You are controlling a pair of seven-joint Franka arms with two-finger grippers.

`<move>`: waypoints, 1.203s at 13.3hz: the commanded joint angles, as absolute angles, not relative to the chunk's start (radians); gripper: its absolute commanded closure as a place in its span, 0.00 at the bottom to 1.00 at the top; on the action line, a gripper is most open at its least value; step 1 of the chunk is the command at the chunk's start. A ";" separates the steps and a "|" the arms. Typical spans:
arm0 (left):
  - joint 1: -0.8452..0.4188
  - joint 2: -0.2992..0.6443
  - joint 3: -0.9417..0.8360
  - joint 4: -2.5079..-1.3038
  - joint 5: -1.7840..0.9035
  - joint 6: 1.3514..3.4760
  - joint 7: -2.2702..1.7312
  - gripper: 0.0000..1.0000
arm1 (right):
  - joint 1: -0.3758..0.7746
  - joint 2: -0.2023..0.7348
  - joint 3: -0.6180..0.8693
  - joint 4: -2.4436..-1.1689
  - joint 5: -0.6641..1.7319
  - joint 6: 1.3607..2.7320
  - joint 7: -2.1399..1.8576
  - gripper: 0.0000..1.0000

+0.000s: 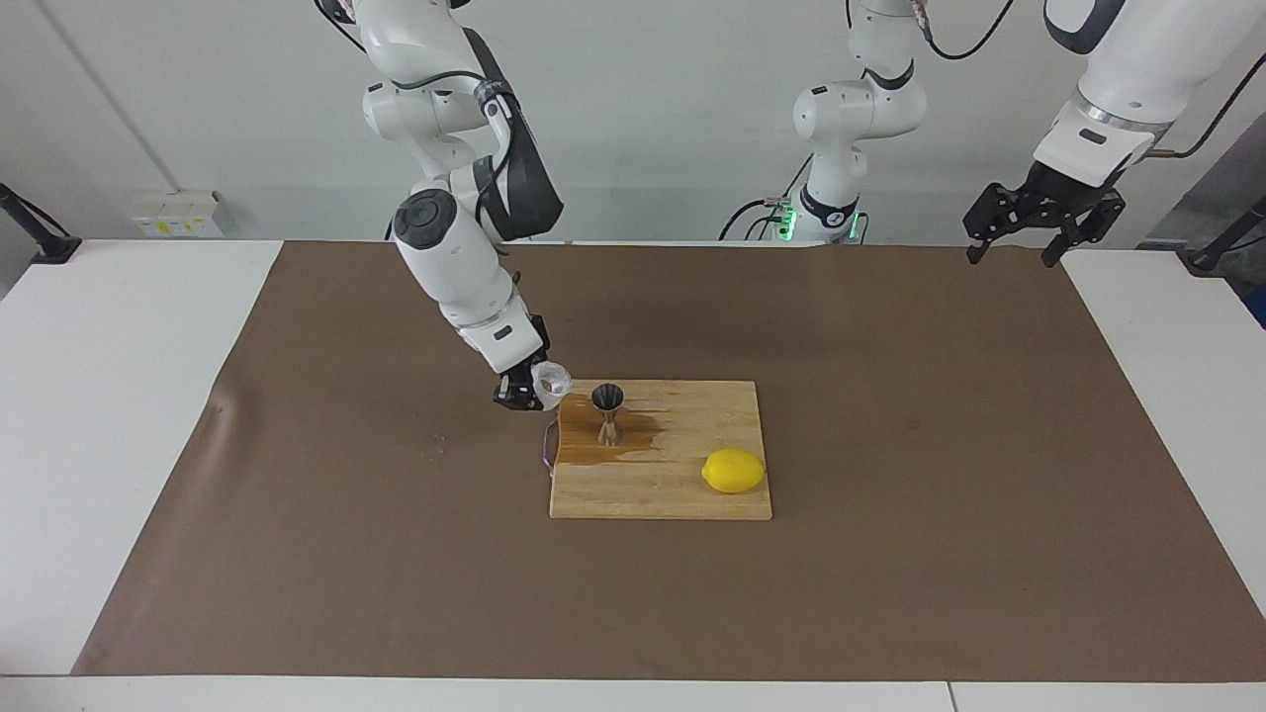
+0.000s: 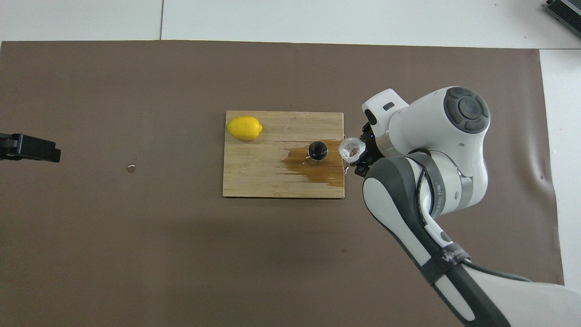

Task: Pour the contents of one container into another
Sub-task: 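Lift the white cup with the right gripper and move it over the metal cup, then tilt the white cup with the right gripper to pour into the metal cup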

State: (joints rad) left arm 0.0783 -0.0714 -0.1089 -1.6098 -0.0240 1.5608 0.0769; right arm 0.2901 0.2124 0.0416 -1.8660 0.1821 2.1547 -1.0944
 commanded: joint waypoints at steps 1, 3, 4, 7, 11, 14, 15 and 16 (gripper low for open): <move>0.072 -0.095 -0.100 -1.632 -0.035 1.554 0.081 0.00 | 0.337 0.213 0.041 -1.858 0.047 2.178 -0.952 0.52; 0.072 -0.095 -0.100 -1.632 -0.034 1.554 0.083 0.00 | 0.357 0.212 0.040 -1.858 -0.012 2.177 -0.928 0.52; 0.072 -0.095 -0.100 -1.632 -0.034 1.554 0.083 0.00 | 0.362 0.210 0.041 -1.858 -0.030 2.177 -0.928 0.52; 0.072 -0.095 -0.100 -1.632 -0.034 1.554 0.081 0.00 | 0.402 0.209 0.040 -1.858 -0.110 2.174 -0.928 0.52; 0.072 -0.095 -0.100 -1.632 -0.035 1.554 0.083 0.00 | 0.423 0.201 0.040 -1.858 -0.170 2.158 -0.928 0.51; 0.072 -0.095 -0.100 -1.632 -0.034 1.554 0.083 0.00 | 0.425 0.199 0.040 -1.852 -0.215 2.148 -0.904 0.51; 0.072 -0.095 -0.100 -1.632 -0.034 1.554 0.083 0.00 | 0.426 0.199 0.043 -1.845 -0.247 2.137 -0.875 0.51; 0.072 -0.095 -0.100 -1.632 -0.035 1.554 0.083 0.00 | 0.443 0.199 0.043 -1.835 -0.279 2.120 -0.844 0.51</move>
State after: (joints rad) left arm 0.0783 -0.0714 -0.1089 -1.6098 -0.0242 1.5604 0.0769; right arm 0.4231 0.2103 0.0419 -1.8529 -0.2142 2.1590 -0.9093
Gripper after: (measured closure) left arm 0.000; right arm 0.498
